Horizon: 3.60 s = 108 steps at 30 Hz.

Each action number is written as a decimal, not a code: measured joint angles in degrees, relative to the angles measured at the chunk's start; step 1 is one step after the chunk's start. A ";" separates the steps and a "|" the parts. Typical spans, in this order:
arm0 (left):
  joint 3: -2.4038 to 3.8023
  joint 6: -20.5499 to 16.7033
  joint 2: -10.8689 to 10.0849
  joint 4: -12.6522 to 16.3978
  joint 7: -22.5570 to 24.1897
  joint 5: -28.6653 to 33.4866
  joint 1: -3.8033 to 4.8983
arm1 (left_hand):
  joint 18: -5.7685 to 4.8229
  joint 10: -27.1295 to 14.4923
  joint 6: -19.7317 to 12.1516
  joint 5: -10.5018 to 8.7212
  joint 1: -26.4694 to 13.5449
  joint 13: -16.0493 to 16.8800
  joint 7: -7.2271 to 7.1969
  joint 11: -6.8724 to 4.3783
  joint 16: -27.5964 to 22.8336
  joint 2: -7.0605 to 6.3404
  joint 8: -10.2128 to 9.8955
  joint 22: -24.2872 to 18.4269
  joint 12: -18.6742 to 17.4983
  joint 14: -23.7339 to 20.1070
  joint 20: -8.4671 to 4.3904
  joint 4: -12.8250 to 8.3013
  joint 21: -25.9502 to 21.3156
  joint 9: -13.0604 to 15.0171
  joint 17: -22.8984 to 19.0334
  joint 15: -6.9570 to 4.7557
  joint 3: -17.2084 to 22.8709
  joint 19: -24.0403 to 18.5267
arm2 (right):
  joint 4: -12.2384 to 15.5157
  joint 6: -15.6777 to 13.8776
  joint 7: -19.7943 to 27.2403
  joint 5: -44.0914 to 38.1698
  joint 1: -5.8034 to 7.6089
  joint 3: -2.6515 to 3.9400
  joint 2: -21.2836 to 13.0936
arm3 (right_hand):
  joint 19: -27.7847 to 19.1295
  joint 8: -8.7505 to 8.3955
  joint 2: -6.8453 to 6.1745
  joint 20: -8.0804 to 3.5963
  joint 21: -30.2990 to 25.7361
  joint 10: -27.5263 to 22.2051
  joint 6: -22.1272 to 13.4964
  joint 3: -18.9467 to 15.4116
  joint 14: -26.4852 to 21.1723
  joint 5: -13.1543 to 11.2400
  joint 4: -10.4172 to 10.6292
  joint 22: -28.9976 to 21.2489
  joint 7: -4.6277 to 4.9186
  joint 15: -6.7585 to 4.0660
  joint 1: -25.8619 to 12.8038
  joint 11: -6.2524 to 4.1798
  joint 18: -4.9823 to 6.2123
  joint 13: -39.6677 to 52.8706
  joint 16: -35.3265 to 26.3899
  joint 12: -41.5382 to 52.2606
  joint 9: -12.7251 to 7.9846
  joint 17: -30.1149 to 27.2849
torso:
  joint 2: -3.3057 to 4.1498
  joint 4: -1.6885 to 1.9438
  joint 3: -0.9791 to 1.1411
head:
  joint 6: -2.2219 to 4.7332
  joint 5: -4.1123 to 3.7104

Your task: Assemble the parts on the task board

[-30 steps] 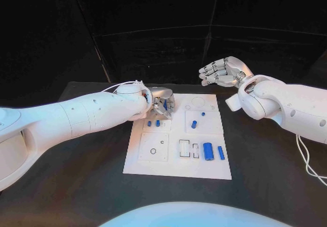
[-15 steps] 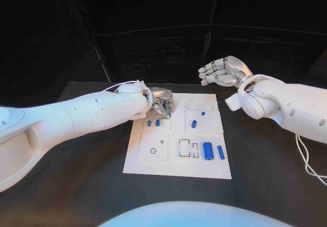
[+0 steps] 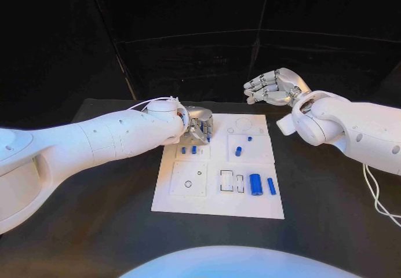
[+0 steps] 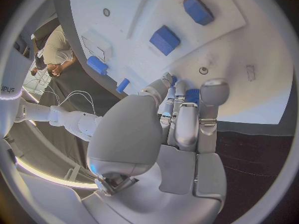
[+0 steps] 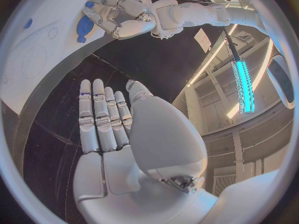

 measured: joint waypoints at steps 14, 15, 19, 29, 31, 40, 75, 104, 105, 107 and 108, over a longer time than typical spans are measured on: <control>-0.02 -1.18 0.11 -0.16 0.13 -0.17 -0.27 | 0.00 2.26 2.31 0.00 0.70 -0.71 0.36 -0.20 0.51 1.25 -0.83 1.77 -1.19 0.21 -0.20 -1.12 2.00 -0.76 -0.21 -0.22 3.50 0.20 | 0.01 0.06 0.00 -0.01 0.00 0.00 0.04 | 0.00 0.00 0.00 0.00 0.00 0.00 0.00 0.00 0.00 0.00 0.00 0.01 0.00 0.00 0.00 0.00 0.00 0.00 0.00 0.00 0.00 -0.05 | 0.00 0.00 0.00 | 0.10 0.08; -0.04 -1.40 0.04 -0.11 0.18 -0.17 -0.31 | 0.01 2.39 2.15 0.00 0.70 -0.79 0.54 -0.07 0.51 1.25 -1.01 1.98 -1.53 0.21 -0.20 -1.29 2.17 -0.88 -0.21 -0.21 3.67 0.20 | 0.01 0.06 0.00 -0.01 0.00 0.00 0.04 | 0.00 0.00 0.00 0.00 0.00 0.00 0.00 0.00 0.00 0.00 0.00 0.01 0.00 0.00 0.00 0.00 0.00 0.00 0.00 0.00 0.00 -0.05 | 0.00 0.00 0.00 | 0.13 0.08; -0.12 -2.39 -0.34 0.18 0.58 -0.02 -0.51 | 0.01 2.46 2.03 0.00 0.70 -0.96 0.67 0.00 0.51 1.25 -1.39 2.32 -2.17 0.21 -0.20 -1.58 2.45 -1.11 -0.46 -0.22 4.43 0.20 | 0.01 0.08 0.00 -0.01 0.00 0.00 0.06 | 0.00 0.00 0.00 0.00 0.00 0.00 0.00 0.00 0.00 0.00 0.00 0.01 0.00 0.00 0.00 0.00 0.00 0.00 0.00 0.00 0.00 -0.04 | -0.05 0.02 0.01 | 0.32 0.04; 1.13 -5.12 -2.87 3.06 2.28 2.96 -0.59 | 0.01 2.25 1.91 0.00 0.70 -1.10 1.16 0.45 0.51 1.25 -1.93 2.67 -2.85 0.21 -0.20 -2.15 2.67 -1.49 -0.73 -0.21 5.65 0.20 | -0.09 0.12 0.04 -0.01 0.00 0.00 0.12 | 0.00 0.00 0.00 0.00 0.00 0.00 0.00 0.00 0.00 0.00 0.00 0.01 0.00 0.00 0.00 0.00 0.00 0.01 0.00 0.00 0.00 -0.04 | -0.12 0.09 0.00 | 0.86 0.23; 1.86 -5.62 -3.58 4.09 2.60 3.68 -0.58 | 0.01 2.34 1.91 0.00 0.70 -1.10 1.16 0.53 0.51 1.24 -2.01 2.81 -3.22 0.21 -0.20 -2.47 2.80 -1.61 -0.88 -0.21 6.10 0.20 | -0.09 0.13 0.04 -0.01 0.00 0.00 0.04 | 0.00 0.00 0.00 0.00 0.00 0.00 0.00 0.00 0.00 0.00 0.00 0.01 0.00 0.00 0.00 0.00 0.00 0.01 0.00 0.00 0.00 -0.04 | -0.12 0.09 -0.01 | 0.96 0.26; 4.07 -6.78 -7.74 8.17 3.13 5.60 -0.42 | -0.87 2.58 2.11 0.00 1.04 -1.09 1.35 0.70 0.50 0.90 -2.23 3.30 -3.51 0.21 -0.20 -3.24 3.20 -1.77 -1.25 -0.21 7.19 0.20 | -0.31 0.14 0.06 -0.01 0.00 0.00 -0.21 | 0.00 0.00 0.00 0.00 0.00 0.00 0.00 0.16 0.00 0.00 0.16 -0.03 0.00 0.00 0.00 0.00 0.00 0.01 0.00 0.00 0.00 -0.04 | -0.09 0.09 -0.08 | 1.21 0.27; 4.14 -1.63 -10.35 5.90 0.37 6.52 -1.78 | -0.86 3.17 2.53 0.00 0.79 -1.04 1.35 0.51 0.50 0.24 -2.44 3.75 -3.72 0.21 -0.19 -3.72 3.69 -1.89 -1.46 -0.21 7.67 0.19 | -0.88 0.25 -0.05 -0.01 -0.02 -0.01 0.33 | 0.00 0.00 0.12 0.00 -0.25 0.00 0.00 0.31 0.00 0.00 0.00 -0.02 0.00 0.00 -0.12 0.00 0.00 0.01 -0.22 0.00 0.00 -0.09 | 0.02 -0.04 -0.02 | 0.92 0.37; 4.14 0.53 -10.08 5.37 0.01 6.50 -1.96 | -0.86 3.68 2.72 0.00 0.79 -0.98 1.15 0.41 0.50 0.24 -2.44 3.98 -3.93 0.21 -0.19 -3.72 3.90 -1.94 -1.61 -0.21 7.98 0.19 | -1.41 0.28 -0.51 -0.01 -0.02 -0.02 0.32 | 0.00 0.00 0.30 0.00 -0.25 0.00 0.00 0.31 0.00 0.00 0.00 -0.06 0.00 0.00 -0.30 0.00 0.00 -0.03 -0.22 0.00 0.00 -0.09 | 0.03 -0.04 -0.04 | 0.99 0.22; 4.14 0.54 -10.04 5.35 0.01 6.50 -1.96 | -0.85 3.68 2.72 0.00 0.79 -0.98 1.15 0.41 0.50 0.24 -2.44 3.98 -3.93 0.21 -0.19 -3.72 3.90 -1.95 -1.61 -0.21 7.98 0.19 | -1.41 0.28 -0.51 -0.01 -0.02 -0.02 0.32 | 0.00 0.00 0.30 0.00 -0.25 0.00 0.00 0.31 0.00 0.00 0.00 -0.06 0.00 0.00 -0.30 0.00 0.00 -0.03 -0.21 0.00 0.00 -0.09 | 0.03 -0.04 -0.04 | 0.98 0.22; 4.14 0.55 -9.94 5.30 0.01 6.50 -1.97 | -0.85 3.68 2.72 0.00 0.79 -0.98 1.15 0.41 0.50 0.24 -2.44 3.97 -3.93 0.21 -0.19 -3.71 3.90 -1.99 -1.61 -0.21 7.98 0.19 | -1.42 0.28 -0.52 -0.01 -0.02 -0.02 0.34 | 0.00 0.00 0.30 0.00 -0.25 0.00 0.00 0.31 0.00 0.00 0.00 -0.06 0.00 0.00 -0.30 0.00 0.00 -0.03 -0.22 0.00 0.00 -0.09 | 0.04 -0.04 -0.04 | 0.94 0.22; 4.14 0.55 -9.89 5.28 0.01 6.50 -1.97 | -0.85 3.68 2.72 0.00 0.79 -0.98 1.15 0.41 0.50 0.24 -2.44 3.97 -3.93 0.20 -0.19 -3.72 3.90 -1.98 -1.61 -0.21 7.98 0.19 | -1.42 0.28 -0.53 -0.01 -0.02 -0.02 0.34 | 0.00 0.00 0.30 0.00 -0.25 0.00 0.00 0.31 0.00 0.00 0.00 -0.06 0.00 0.00 -0.30 0.00 0.00 -0.03 -0.21 0.00 0.00 -0.09 | 0.04 -0.04 -0.04 | 0.92 0.22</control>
